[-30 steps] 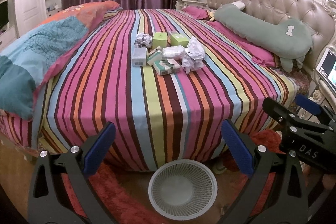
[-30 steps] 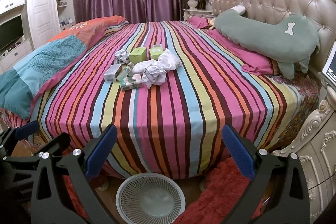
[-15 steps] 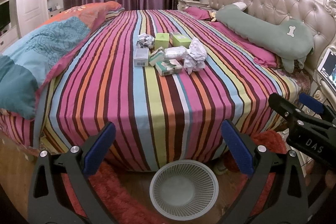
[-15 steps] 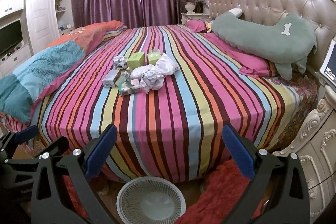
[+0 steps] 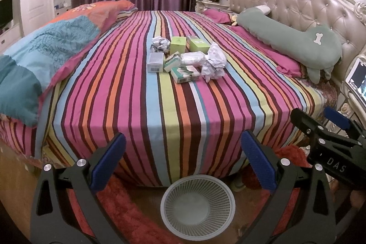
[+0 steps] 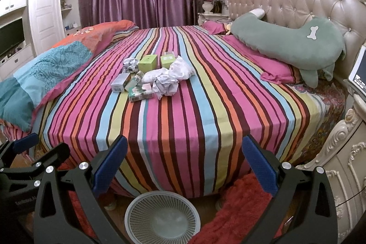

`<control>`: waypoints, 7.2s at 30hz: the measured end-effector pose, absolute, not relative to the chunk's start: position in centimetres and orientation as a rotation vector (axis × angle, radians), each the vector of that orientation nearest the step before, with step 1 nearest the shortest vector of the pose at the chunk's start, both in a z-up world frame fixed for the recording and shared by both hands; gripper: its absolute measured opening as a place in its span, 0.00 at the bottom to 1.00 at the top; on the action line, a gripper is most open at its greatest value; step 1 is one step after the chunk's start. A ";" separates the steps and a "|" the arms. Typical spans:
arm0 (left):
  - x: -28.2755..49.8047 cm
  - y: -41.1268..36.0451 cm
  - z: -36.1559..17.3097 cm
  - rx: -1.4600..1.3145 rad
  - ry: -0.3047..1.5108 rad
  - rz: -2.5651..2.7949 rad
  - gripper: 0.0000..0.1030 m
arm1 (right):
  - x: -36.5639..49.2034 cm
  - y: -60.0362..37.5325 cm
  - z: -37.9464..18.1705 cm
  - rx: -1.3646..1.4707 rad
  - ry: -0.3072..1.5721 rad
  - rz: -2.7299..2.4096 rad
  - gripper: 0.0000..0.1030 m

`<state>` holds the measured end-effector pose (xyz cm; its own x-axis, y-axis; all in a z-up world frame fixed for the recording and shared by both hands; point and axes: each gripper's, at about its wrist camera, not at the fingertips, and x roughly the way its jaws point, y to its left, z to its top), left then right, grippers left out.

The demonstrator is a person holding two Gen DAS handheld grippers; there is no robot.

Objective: Collect trash

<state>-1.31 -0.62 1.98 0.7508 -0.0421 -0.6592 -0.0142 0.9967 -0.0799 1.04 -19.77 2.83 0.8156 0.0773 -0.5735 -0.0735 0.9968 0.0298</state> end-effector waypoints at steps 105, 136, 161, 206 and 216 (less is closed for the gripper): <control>34.6 9.0 -8.5 -0.193 1.023 0.174 0.94 | 28.4 -16.9 -4.7 0.112 0.911 0.331 0.92; 24.3 9.2 -3.7 -0.139 0.906 0.141 0.51 | 23.0 -21.4 -1.8 0.236 0.910 0.358 0.57; 5.1 0.9 -8.6 -0.126 1.055 -0.031 0.51 | 9.5 -20.9 -3.8 0.242 0.965 0.335 0.57; 6.8 -1.5 -32.1 -0.356 1.872 0.021 0.63 | 9.9 -20.7 -29.3 0.526 1.800 0.040 0.76; 6.7 -1.5 -31.9 -0.365 1.877 0.045 0.72 | 9.7 -21.8 -29.5 0.548 1.784 -0.020 0.78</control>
